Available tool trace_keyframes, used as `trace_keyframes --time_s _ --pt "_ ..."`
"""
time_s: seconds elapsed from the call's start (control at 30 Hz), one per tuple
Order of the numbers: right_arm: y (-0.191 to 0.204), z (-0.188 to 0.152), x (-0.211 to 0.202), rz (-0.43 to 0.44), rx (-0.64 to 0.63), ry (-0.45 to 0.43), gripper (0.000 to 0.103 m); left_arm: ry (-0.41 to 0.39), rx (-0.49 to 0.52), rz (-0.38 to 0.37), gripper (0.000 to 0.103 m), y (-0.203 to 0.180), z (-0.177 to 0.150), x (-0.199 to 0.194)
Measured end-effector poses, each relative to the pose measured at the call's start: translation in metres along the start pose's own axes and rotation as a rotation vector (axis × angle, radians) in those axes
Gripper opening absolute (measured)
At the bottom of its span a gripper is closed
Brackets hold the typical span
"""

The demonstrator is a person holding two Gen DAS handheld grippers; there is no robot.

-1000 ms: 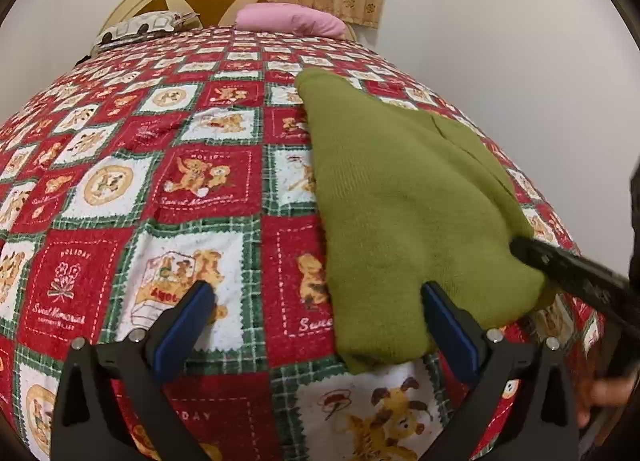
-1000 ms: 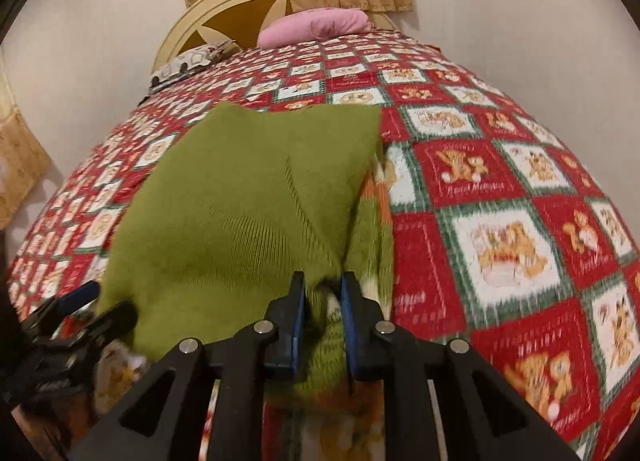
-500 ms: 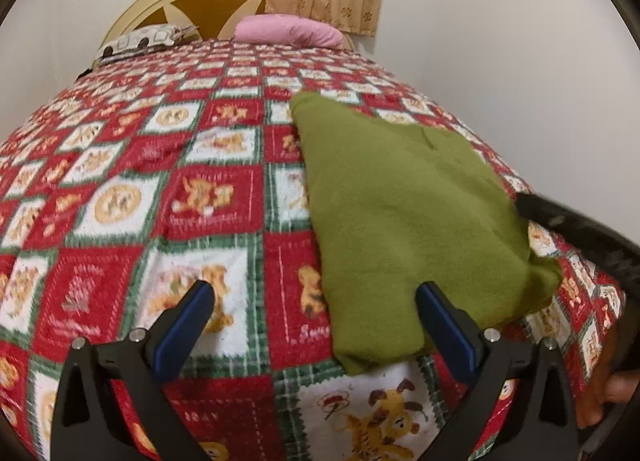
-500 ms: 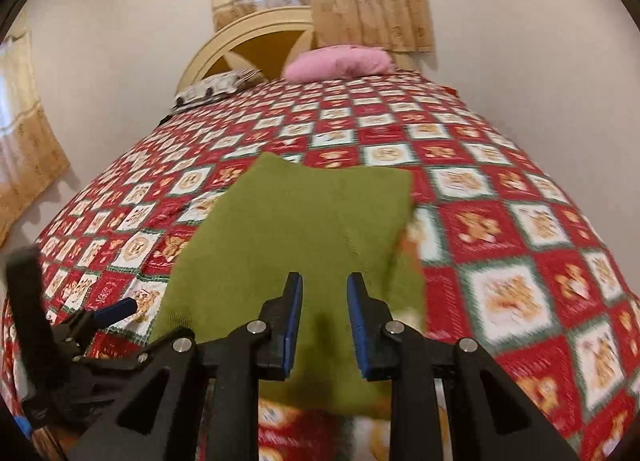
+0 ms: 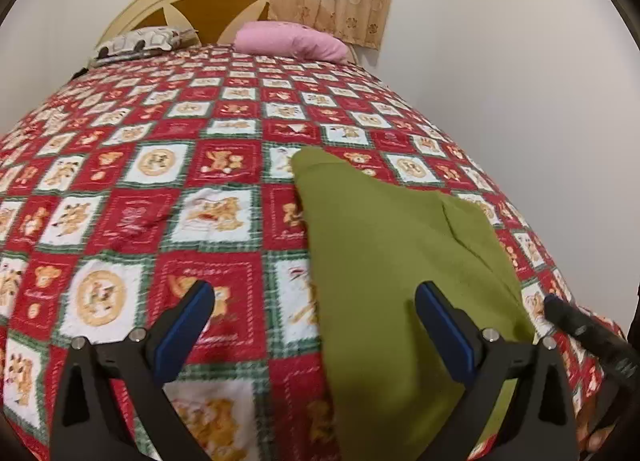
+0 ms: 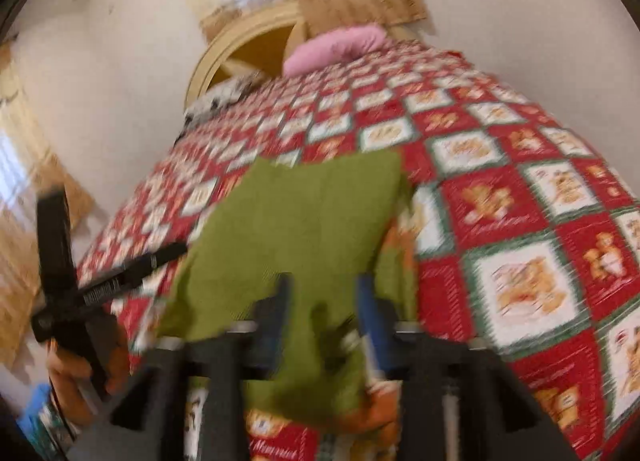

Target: Fold small clothes

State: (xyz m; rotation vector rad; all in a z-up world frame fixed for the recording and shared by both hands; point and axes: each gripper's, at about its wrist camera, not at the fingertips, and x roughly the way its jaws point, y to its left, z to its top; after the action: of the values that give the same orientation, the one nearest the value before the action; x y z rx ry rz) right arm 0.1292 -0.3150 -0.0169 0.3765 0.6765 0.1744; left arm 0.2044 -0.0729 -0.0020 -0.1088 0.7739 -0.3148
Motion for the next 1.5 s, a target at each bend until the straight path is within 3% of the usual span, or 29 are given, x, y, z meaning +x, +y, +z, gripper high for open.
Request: trace_keyframes --time_s 0.03,0.17,0.33,0.43,0.63,0.83,0.97,1.33,1.5 --pt "-0.005 0.005 0.000 0.005 0.019 -0.018 0.073 0.003 -0.001 -0.011 0.102 -0.003 0.004 0.004" --pt "-0.028 0.026 0.023 0.011 0.093 0.003 0.073 0.025 0.029 -0.031 0.102 -0.024 0.013 0.017" --pt "-0.037 0.030 0.061 -0.007 0.098 0.065 0.073 0.150 0.070 0.051 0.092 -0.038 0.003 0.057" --pt "-0.041 0.017 0.086 0.023 0.088 0.134 0.073 0.131 0.034 0.028 0.092 -0.031 -0.007 0.059" --pt "-0.035 0.017 0.089 0.087 0.053 0.146 0.071 0.135 0.009 -0.023 0.092 -0.026 -0.008 0.062" --pt "-0.024 0.015 0.097 0.056 -0.006 0.172 0.071 0.135 0.011 -0.050 0.088 -0.029 -0.007 0.065" --pt "-0.020 0.012 0.095 0.050 -0.035 0.168 0.060 0.121 0.045 -0.055 0.077 -0.035 -0.007 0.064" --pt "-0.005 0.009 0.091 -0.010 -0.113 0.127 0.048 0.097 0.051 -0.064 0.059 -0.038 -0.007 0.062" --pt "0.016 0.009 0.087 -0.113 -0.209 0.104 0.039 0.093 0.061 -0.029 0.050 -0.043 -0.008 0.057"
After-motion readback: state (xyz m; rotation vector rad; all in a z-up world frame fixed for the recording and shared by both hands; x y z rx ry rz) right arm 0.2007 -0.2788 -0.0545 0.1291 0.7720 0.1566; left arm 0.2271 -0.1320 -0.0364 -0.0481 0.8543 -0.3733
